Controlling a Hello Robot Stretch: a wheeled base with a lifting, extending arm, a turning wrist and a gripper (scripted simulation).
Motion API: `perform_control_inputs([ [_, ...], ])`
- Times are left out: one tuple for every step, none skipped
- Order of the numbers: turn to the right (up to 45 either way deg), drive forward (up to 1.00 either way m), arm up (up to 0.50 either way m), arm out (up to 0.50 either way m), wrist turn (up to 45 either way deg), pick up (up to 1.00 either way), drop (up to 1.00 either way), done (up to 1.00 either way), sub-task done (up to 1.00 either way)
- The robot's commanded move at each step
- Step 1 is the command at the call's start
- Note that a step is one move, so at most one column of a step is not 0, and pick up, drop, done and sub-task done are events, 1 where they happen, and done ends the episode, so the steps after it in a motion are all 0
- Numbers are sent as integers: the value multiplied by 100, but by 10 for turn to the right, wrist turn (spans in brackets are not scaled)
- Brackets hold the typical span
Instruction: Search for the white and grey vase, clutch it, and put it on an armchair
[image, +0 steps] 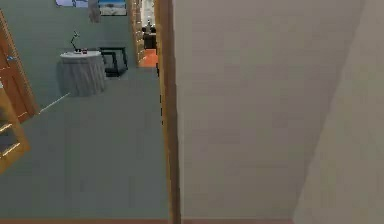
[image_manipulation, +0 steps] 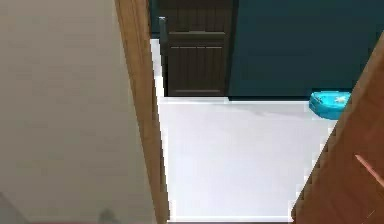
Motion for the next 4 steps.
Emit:
perform_control_inputs([
  [450,0,0,0,0,0,0,0,0],
  [450,0,0,0,0,0,0,0,0],
  [330,0,0,0,0,0,0,0,0],
  [0,60,0,0,0,0,0,0,0],
])
